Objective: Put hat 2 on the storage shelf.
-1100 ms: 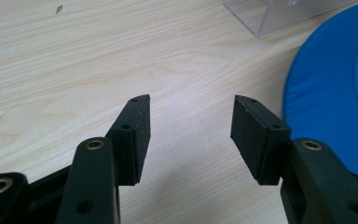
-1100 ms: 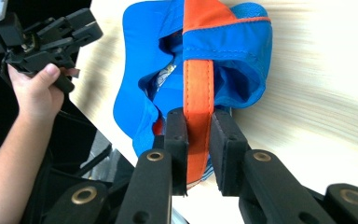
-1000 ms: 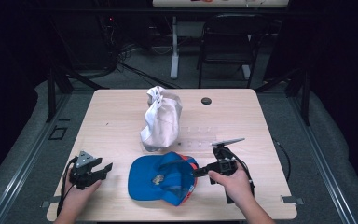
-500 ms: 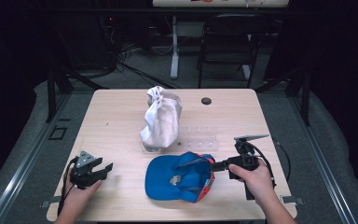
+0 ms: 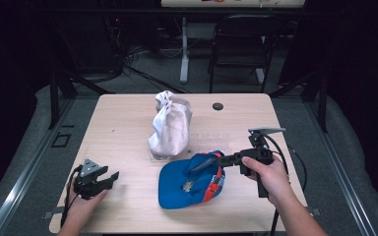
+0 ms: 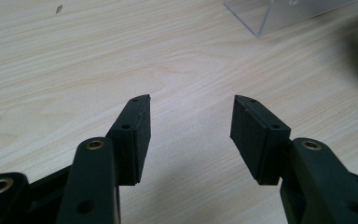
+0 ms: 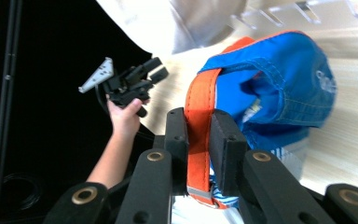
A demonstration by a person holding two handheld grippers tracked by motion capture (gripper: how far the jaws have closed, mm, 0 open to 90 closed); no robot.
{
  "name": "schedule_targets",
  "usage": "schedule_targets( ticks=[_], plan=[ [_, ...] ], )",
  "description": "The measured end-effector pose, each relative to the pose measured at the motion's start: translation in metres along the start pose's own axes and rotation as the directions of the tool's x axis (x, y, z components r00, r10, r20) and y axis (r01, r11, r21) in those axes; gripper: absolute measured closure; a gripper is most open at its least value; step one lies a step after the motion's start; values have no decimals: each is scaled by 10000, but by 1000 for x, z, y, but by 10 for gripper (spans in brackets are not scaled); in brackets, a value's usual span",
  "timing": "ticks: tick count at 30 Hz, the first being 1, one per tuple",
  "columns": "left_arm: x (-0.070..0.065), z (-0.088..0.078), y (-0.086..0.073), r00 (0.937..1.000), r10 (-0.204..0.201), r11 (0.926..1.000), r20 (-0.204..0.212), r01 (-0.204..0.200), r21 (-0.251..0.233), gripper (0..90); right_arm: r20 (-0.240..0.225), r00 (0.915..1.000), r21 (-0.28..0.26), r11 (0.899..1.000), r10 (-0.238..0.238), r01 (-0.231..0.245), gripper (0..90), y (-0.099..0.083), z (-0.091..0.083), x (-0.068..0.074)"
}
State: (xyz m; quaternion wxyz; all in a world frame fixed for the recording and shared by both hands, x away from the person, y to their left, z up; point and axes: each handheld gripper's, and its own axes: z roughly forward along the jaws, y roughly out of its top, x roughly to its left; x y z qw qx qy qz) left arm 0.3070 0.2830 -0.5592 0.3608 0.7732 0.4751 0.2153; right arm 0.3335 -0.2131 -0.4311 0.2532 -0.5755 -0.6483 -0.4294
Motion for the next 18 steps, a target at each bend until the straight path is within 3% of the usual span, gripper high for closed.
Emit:
schedule_targets(
  ticks=[6, 13, 18],
  plan=[
    [1, 0, 0, 10000, 45, 10000, 12, -45, 20, 483, -264, 9987, 69, 9991, 429, -427, 785, 13, -5, 19],
    [1, -1, 0, 10000, 41, 10000, 20, -41, 19, 483, -303, 9992, 110, 9996, 268, -264, 785, 25, -12, 42],
    [2, -1, 0, 10000, 6, 10000, 8, -6, 17, 483, 45, 10000, 15, 10000, 41, -41, 785, 31, -22, 57]
  ],
)
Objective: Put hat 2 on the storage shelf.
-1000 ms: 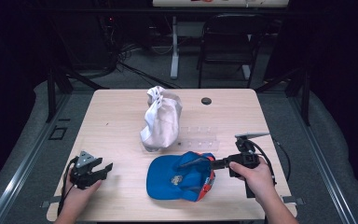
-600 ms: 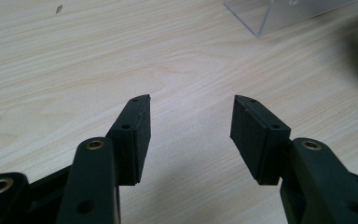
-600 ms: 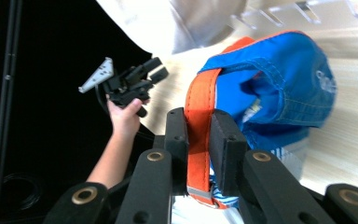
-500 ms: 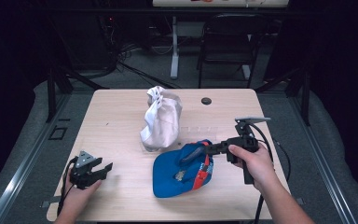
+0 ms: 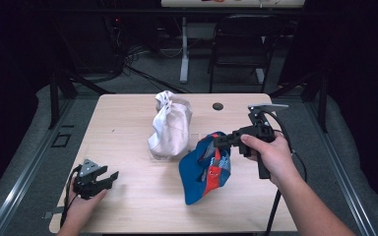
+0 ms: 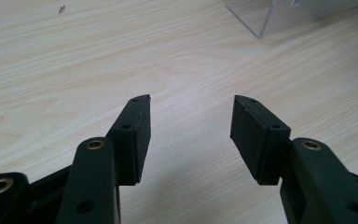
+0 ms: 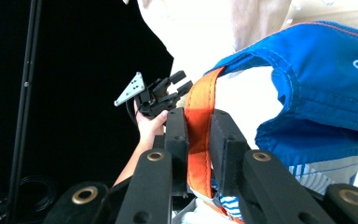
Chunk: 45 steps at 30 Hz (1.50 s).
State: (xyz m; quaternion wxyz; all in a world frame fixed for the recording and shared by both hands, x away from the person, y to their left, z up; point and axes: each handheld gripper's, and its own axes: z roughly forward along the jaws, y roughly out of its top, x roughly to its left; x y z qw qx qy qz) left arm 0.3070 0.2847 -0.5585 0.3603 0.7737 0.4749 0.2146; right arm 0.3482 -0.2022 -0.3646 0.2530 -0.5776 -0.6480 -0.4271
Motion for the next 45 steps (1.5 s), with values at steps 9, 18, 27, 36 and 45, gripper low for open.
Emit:
schedule_targets(
  ticks=[9, 18, 27, 36, 45],
  plan=[
    [-1, 1, 0, 10000, -25, 10000, -20, 25, -41, 483, 710, 9975, -462, 9989, 22, 10, 785, 4, -30, 16],
    [0, 1, 0, 10000, 28, 10000, -50, -28, -25, 483, 956, 9951, -1082, 9940, 241, -137, 785, 10, -64, 25],
    [0, 0, 0, 10000, -4, 10000, -62, 4, -12, 483, 1005, 9935, -1514, 9878, 531, -375, 785, 26, -75, 34],
    [2, -1, 0, 10000, 5, 10000, -51, -5, 5, 483, 1383, 9879, -2046, 9780, 700, -406, 785, 52, -76, 42],
    [3, -1, 1, 10000, -6, 10000, -15, 6, 72, 483, 1750, 9802, -2390, 9698, 930, -494, 784, 76, -66, 46]
  ],
)
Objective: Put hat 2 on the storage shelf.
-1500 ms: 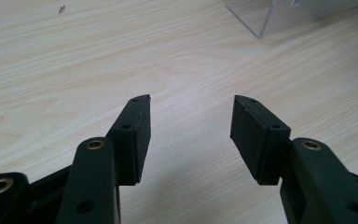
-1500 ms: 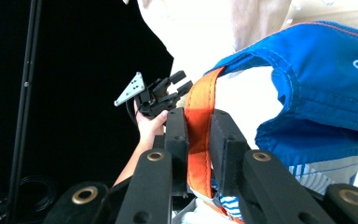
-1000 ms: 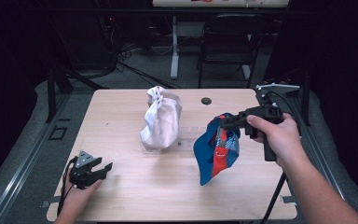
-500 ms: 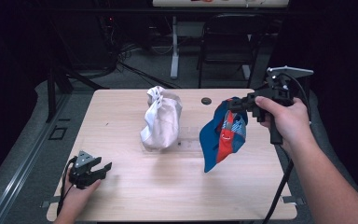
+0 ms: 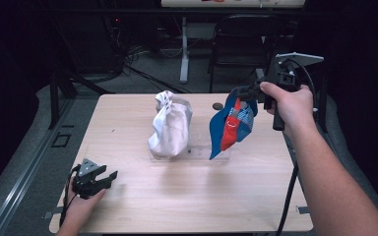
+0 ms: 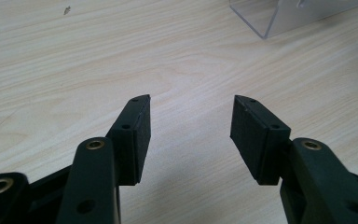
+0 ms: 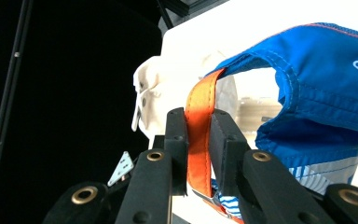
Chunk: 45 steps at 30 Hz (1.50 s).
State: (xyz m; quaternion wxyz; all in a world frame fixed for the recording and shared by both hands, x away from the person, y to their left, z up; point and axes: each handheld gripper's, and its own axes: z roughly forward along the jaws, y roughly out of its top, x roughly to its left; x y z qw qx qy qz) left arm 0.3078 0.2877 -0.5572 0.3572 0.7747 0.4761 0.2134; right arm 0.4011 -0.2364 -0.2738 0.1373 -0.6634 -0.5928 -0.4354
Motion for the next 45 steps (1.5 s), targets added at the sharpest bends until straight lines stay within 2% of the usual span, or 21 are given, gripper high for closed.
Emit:
schedule_targets(
  ticks=[8, 18, 21, 27, 29, 31, 35, 38, 45],
  plan=[
    [1, -1, 0, 10000, 34, 10000, -7, -34, 51, 483, 387, 9992, -23, 10000, 0, 1, 784, 10, 12, 2],
    [1, 0, 0, 10000, 22, 10000, -1, -22, -13, 483, 524, 9984, -250, 9995, 196, -183, 784, 16, 24, -5],
    [1, 0, 1, 10000, 30, 10000, -2, -30, 67, 483, 413, 9988, -368, 9990, 262, -247, 784, 16, 30, -6],
    [1, -1, 0, 10000, 17, 10000, -12, -17, 36, 483, 385, 9990, -150, 9997, 214, -208, 784, 15, 42, -9],
    [1, 0, 0, 10000, 27, 10000, -11, -27, 53, 483, 534, 9983, -73, 9997, 219, -215, 783, 13, 46, -11],
    [1, 0, 1, 10000, 45, 10000, -7, -45, -37, 482, 441, 9988, 25, 9998, 207, -208, 783, 11, 50, -14],
    [1, 1, 0, 10000, 28, 10000, -48, -29, -77, 483, 721, 9973, 232, 9996, 151, -168, 782, 8, 58, -21],
    [0, 1, 0, 10000, 25, 10000, -34, -25, -69, 483, 626, 9978, 289, 9993, 221, -240, 781, 6, 60, -27],
    [-1, 2, 0, 10000, 43, 9999, -47, -43, -93, 483, 739, 9972, 389, 9991, 127, -156, 780, 1, 63, -35]
  ],
)
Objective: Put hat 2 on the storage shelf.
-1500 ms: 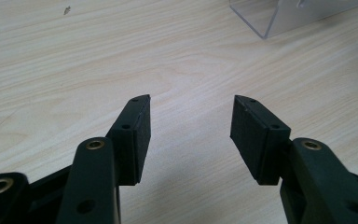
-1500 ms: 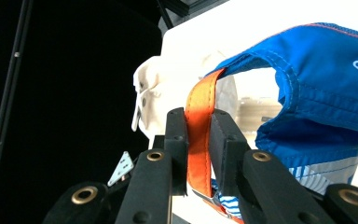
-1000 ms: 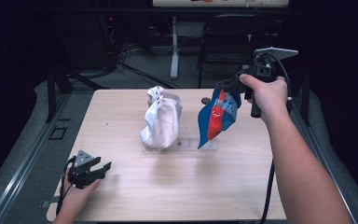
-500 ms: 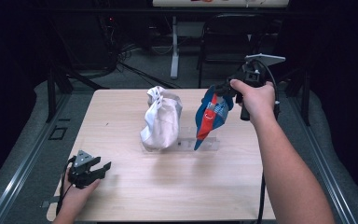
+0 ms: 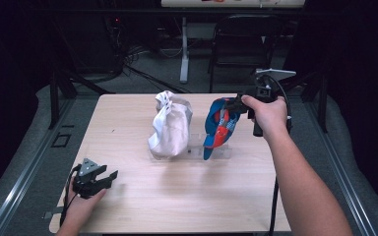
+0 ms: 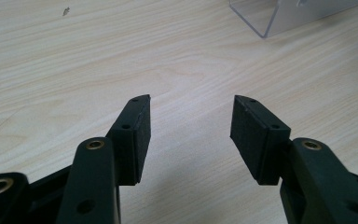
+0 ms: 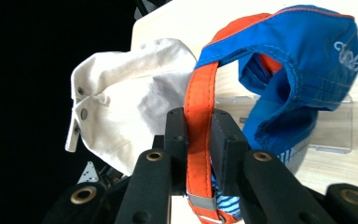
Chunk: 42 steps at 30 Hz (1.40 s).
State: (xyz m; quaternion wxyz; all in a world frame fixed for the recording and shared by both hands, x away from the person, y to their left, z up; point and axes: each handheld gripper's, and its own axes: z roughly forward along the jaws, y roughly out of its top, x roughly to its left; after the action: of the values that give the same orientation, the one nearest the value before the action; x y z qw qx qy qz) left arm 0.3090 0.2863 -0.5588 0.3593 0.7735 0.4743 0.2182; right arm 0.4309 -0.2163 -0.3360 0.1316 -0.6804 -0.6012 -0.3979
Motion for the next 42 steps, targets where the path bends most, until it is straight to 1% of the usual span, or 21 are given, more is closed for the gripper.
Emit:
schedule_targets(
  ticks=[2, 9, 13, 23, 26, 27, 30, 35, 38, 39, 40, 41, 42],
  plan=[
    [0, 0, 0, 10000, 34, 10000, -25, -34, 20, 483, 111, 9999, 21, 10000, -69, 69, 780, -1, 0, 0],
    [0, 0, 0, 10000, 0, 10000, -5, 0, -3, 483, 125, 9999, -10, 10000, -61, 61, 779, -2, -1, -2],
    [1, 0, 0, 10000, 15, 10000, -10, -15, 11, 483, 158, 9998, -18, 10000, -75, 75, 778, -2, -3, -1],
    [0, 0, 0, 10000, 1, 10000, -22, -1, 8, 482, 267, 9994, 74, 9997, -230, 229, 773, -3, -6, 0],
    [1, 1, -1, 10000, -57, 10000, -43, 57, -8, 482, 255, 9995, -7, 9998, -205, 205, 738, -3, -8, 0],
    [1, 0, 0, 10000, -48, 10000, -44, 48, 46, 482, 248, 9994, -66, 9997, -224, 225, 730, -3, -10, 0],
    [1, 1, -1, 10000, -57, 10000, -43, 57, -5, 482, 248, 9993, -186, 9994, -281, 285, 707, -2, -15, -2],
    [1, 0, -1, 10000, -38, 10000, -59, 37, -25, 482, 372, 9986, -364, 9985, -384, 398, 672, -5, -25, -4],
    [0, 0, 0, 10000, -17, 10000, -52, 17, -4, 482, 716, 9950, -420, 9965, -693, 724, 619, -9, -29, -4],
    [0, 1, 0, 10000, -40, 10000, -35, 40, 0, 481, 941, 9919, -503, 9946, -857, 907, 597, -11, -29, -5],
    [0, 1, 0, 10000, -46, 10000, -45, 46, -13, 481, 1197, 9862, -476, 9916, -1139, 1203, 577, -12, -30, -5],
    [0, 1, 0, 10000, -42, 10000, -52, 42, -18, 480, 1374, 9815, -470, 9889, -1332, 1408, 560, -14, -30, -5],
    [0, 2, 0, 10000, -64, 10000, -53, 64, -30, 479, 1461, 9789, -457, 9875, -1427, 1507, 548, -16, -30, -6]
  ],
)
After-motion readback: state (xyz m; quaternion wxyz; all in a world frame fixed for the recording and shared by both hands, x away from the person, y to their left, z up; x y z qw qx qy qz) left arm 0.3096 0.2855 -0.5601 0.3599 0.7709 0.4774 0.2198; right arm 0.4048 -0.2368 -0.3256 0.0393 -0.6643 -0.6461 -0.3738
